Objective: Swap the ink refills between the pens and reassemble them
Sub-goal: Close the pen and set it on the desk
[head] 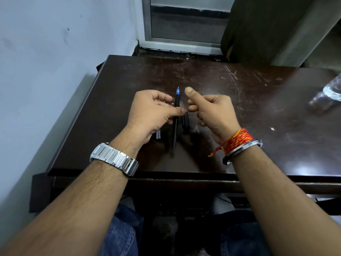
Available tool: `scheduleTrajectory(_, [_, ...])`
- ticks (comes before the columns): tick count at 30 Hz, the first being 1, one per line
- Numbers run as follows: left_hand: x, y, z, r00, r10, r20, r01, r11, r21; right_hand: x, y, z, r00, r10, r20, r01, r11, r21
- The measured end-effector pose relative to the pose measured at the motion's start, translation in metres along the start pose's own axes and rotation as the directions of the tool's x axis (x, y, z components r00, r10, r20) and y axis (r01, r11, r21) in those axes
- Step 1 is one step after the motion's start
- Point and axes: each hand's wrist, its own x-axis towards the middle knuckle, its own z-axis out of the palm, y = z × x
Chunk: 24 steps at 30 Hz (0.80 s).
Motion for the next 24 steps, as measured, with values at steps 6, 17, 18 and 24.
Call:
scheduleTrajectory(6, [0.000,0.000,0.002,0.997,-0.071,0.027,0.072,0.996,-0.057,-0.003,0.007,-0.001,0.997,-0.068,0.031,0.074,0.817,-0.572])
scheduleTrajectory(17, [-0.008,0.010,0.003,0.973,-0.150,0.176,0.165,0.983,-0.075,0.001,0.003,0.003,1.000,0.029,0.000,-0.029,0.988,-0.151])
scheduleTrajectory(18, [-0.009,0.011,0.003,0.969,-0.155,0.195,0.171,0.983,-0.069,0.001,0.002,0.004,0.999,0.052,-0.003,-0.052,0.998,-0.020])
scheduleTrajectory(24, [-0.010,0.012,0.004,0.947,-0.178,0.266,0.199,0.978,-0.055,0.003,-0.010,0.002,0.991,0.127,0.048,-0.134,0.858,0.496])
